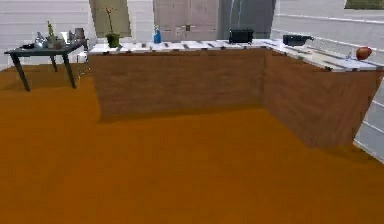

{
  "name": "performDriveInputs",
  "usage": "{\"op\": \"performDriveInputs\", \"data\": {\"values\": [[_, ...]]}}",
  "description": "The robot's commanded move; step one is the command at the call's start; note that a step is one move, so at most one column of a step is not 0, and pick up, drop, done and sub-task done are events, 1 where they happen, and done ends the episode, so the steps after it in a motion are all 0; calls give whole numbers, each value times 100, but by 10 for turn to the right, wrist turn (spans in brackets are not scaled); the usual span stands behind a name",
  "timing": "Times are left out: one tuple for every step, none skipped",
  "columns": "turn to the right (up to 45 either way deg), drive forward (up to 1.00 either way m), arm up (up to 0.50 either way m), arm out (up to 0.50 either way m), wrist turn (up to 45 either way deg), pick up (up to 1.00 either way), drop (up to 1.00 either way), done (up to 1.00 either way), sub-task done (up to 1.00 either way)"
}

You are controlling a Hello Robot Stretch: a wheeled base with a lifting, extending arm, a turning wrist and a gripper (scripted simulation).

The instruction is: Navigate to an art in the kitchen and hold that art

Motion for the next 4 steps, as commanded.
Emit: {"op": "performDriveInputs", "data": {"values": [[0,50,0,0,0,0,0,0,0],[-450,0,0,0,0,0,0,0,0],[0,100,0,0,0,0,0,0,0],[0,100,0,0,0,0,0,0,0]]}}
